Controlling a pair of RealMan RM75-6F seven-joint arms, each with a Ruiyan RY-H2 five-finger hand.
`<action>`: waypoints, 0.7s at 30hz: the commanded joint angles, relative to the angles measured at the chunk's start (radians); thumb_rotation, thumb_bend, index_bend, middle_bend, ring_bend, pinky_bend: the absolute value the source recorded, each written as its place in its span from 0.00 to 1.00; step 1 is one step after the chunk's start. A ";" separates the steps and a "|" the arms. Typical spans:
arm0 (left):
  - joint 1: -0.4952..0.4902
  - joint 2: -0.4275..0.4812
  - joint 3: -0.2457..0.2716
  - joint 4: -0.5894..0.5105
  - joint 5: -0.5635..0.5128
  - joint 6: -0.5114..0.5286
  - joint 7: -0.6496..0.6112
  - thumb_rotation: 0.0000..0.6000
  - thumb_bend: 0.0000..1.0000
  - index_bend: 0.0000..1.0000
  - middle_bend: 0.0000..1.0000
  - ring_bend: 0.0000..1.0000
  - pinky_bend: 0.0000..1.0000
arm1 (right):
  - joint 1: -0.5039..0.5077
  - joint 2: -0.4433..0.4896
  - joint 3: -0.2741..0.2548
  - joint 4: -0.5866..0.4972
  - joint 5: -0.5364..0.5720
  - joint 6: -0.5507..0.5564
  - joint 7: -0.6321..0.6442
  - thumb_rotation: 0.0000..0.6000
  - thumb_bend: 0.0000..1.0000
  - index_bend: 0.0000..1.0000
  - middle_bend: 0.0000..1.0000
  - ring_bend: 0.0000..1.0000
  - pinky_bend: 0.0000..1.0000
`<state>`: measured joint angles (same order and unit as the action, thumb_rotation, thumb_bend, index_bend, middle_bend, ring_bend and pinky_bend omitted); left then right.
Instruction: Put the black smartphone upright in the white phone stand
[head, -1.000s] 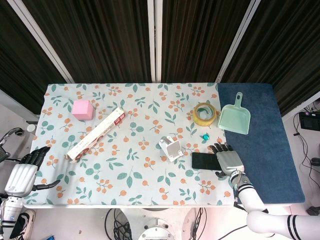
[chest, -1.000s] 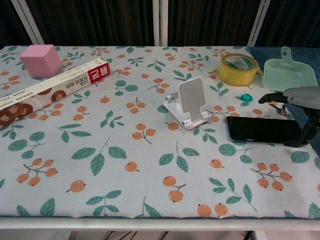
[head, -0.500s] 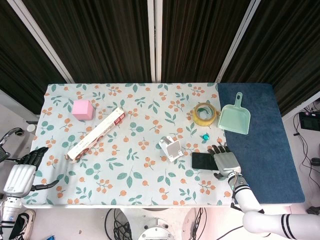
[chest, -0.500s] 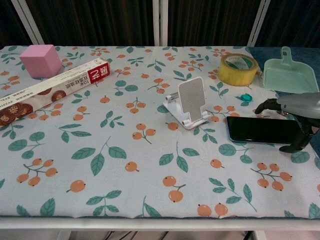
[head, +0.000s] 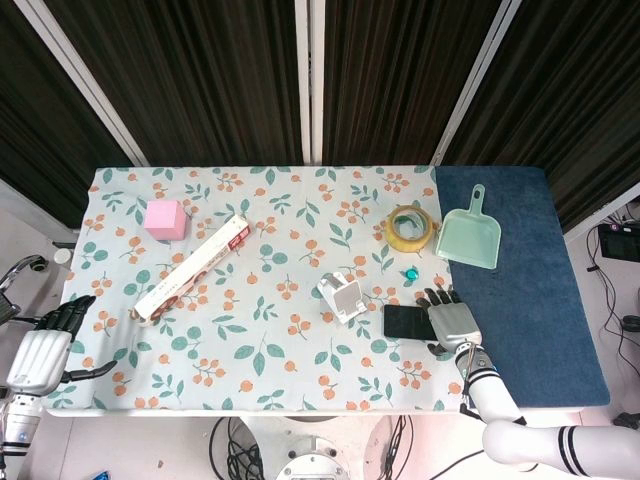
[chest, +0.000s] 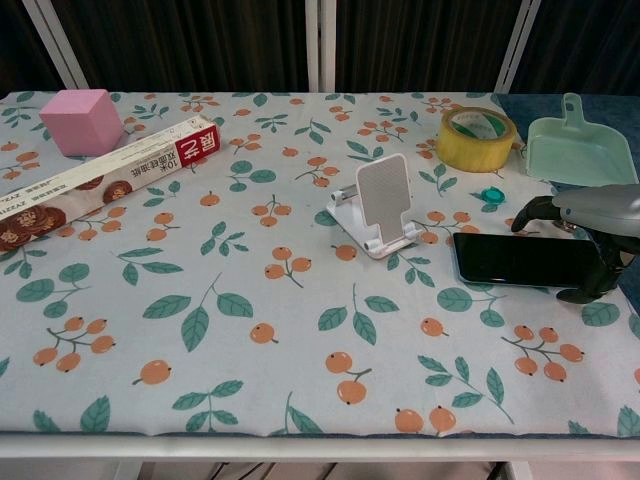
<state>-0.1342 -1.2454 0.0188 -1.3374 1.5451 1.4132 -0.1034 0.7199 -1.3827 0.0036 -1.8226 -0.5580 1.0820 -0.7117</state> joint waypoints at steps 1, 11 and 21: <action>0.000 -0.001 0.001 0.002 -0.003 -0.004 -0.002 0.58 0.01 0.04 0.08 0.11 0.21 | 0.001 -0.004 -0.001 0.007 0.000 -0.001 0.002 1.00 0.19 0.20 0.00 0.00 0.00; 0.000 -0.004 0.003 0.009 -0.005 -0.010 -0.007 0.58 0.01 0.04 0.08 0.11 0.21 | -0.010 -0.019 -0.001 0.027 -0.033 0.005 0.030 1.00 0.25 0.36 0.00 0.00 0.00; 0.002 0.002 0.003 -0.001 -0.014 -0.016 0.003 0.58 0.01 0.04 0.07 0.11 0.21 | -0.047 -0.017 0.002 0.024 -0.144 0.033 0.097 1.00 0.38 0.50 0.00 0.00 0.00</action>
<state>-0.1322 -1.2444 0.0213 -1.3370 1.5326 1.3979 -0.1015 0.6773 -1.4018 0.0060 -1.7971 -0.6965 1.1122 -0.6196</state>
